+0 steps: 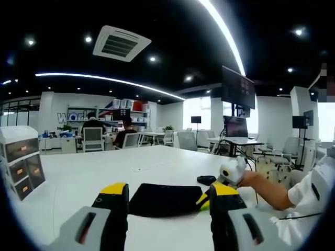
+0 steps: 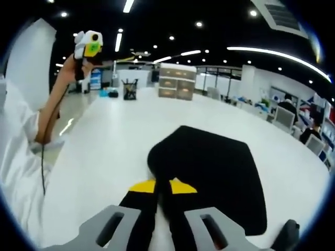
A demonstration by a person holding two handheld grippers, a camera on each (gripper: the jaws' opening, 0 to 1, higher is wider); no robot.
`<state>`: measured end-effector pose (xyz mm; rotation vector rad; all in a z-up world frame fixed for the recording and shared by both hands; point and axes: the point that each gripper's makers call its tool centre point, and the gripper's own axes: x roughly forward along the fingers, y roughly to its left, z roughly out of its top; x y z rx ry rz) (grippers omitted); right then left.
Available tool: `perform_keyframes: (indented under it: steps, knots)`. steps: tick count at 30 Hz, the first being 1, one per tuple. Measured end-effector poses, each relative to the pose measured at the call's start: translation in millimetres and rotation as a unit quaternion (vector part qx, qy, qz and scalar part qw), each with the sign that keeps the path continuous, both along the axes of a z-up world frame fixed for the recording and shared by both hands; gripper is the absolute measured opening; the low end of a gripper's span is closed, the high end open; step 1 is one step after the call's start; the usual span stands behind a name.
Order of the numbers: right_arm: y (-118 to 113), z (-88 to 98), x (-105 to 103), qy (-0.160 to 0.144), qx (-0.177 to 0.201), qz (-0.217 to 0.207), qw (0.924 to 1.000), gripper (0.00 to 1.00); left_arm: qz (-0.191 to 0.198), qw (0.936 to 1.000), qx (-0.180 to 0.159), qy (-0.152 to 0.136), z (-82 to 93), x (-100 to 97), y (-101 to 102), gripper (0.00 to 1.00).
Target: Arrange the mouse and mouse pad neatly on the desk surface
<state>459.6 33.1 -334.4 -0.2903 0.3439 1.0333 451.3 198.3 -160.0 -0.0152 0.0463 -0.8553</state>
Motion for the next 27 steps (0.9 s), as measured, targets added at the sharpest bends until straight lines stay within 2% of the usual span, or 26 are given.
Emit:
perform_keyframes:
  steps: [15,27]
  knots:
    - [1.0,34.0,-2.8,-0.023,0.048,0.003,0.9986,0.05,0.0,1.0,0.0,-0.001,1.3,-0.4,0.2,0.62]
    - [-7.5,58.7,-4.4,-0.048,0.068,-0.006,0.9965,0.04,-0.001,1.0,0.0,-0.001,1.2,-0.5,-0.1,0.62]
